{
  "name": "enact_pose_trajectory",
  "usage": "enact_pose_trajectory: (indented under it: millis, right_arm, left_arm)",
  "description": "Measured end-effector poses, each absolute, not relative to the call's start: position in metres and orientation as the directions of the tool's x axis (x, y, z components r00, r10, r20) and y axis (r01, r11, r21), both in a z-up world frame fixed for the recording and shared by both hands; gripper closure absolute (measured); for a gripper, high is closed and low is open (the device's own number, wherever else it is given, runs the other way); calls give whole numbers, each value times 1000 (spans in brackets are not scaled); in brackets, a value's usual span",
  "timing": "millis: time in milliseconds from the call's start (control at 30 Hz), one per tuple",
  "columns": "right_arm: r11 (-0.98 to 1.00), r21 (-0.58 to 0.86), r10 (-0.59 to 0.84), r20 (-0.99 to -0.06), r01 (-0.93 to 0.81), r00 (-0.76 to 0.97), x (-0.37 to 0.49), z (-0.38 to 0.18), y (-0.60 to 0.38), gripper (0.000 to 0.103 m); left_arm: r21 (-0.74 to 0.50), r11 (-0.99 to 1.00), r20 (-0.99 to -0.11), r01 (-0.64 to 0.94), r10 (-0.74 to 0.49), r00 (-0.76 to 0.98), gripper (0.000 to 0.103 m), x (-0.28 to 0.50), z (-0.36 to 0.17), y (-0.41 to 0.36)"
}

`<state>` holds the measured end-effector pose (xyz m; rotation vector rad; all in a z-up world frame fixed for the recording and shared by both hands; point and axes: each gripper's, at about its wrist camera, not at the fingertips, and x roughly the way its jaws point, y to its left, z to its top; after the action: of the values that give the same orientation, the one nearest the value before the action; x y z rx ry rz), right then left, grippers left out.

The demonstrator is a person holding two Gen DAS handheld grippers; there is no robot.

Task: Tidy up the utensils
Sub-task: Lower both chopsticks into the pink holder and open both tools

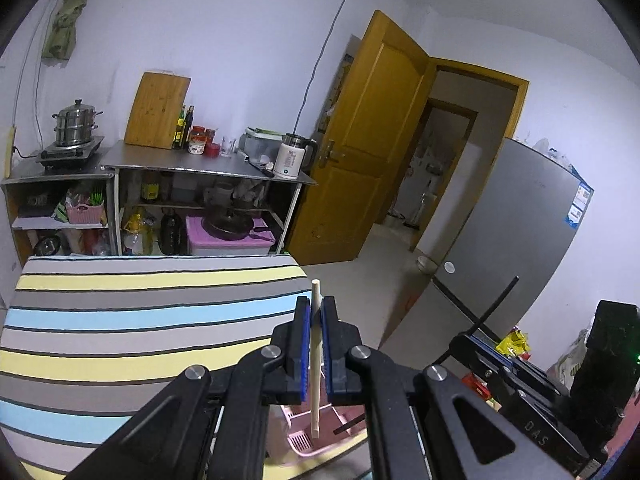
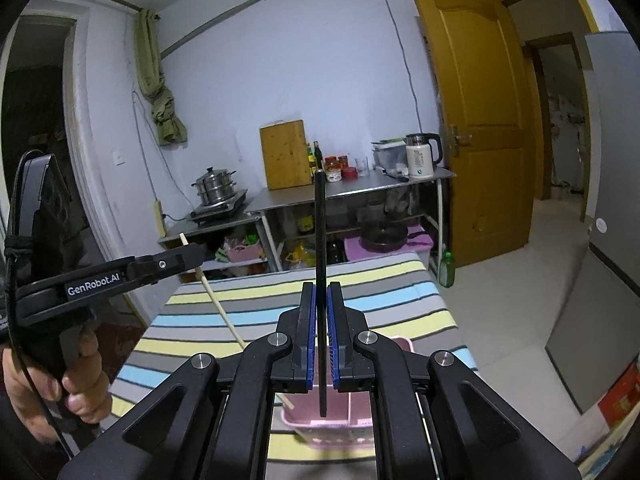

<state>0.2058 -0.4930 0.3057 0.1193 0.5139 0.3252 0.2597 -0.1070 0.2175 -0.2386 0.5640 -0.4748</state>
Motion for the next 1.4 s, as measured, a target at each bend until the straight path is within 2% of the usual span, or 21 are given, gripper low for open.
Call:
enact_pose_trajectory:
  millis: [433, 533, 700, 767, 867, 1167, 1400]
  right_arm:
    - [938, 249, 344, -587, -240, 733, 236, 234, -497, 97]
    - [940, 247, 340, -597, -236, 727, 236, 229, -497, 97]
    - [944, 238, 328, -589, -229, 739, 233, 230, -495, 93]
    - [948, 233, 315, -577, -217, 754, 228, 233, -496, 85]
    - [951, 240, 300, -561, -196, 771, 221, 237, -502, 79]
    - [957, 226, 275, -524, -180, 806, 187, 247, -506, 78]
    - [952, 210, 300, -518, -221, 801, 153, 244, -487, 78]
  left_arm:
    - [-311, 889, -566, 336, -457, 686, 97, 286, 136, -120]
    - [-304, 892, -575, 335, -452, 682, 93, 287, 131, -119]
    - [-307, 889, -558, 341, -458, 692, 84, 276, 136, -110]
    - [-313, 884, -540, 347, -466, 701, 82, 270, 140, -103]
    - [-311, 887, -517, 343, -460, 722, 80, 257, 148, -91]
    - [-302, 902, -474, 309, -424, 772, 80, 216, 156, -43]
    - [-286, 920, -501, 269, -383, 776, 80, 184, 128, -11]
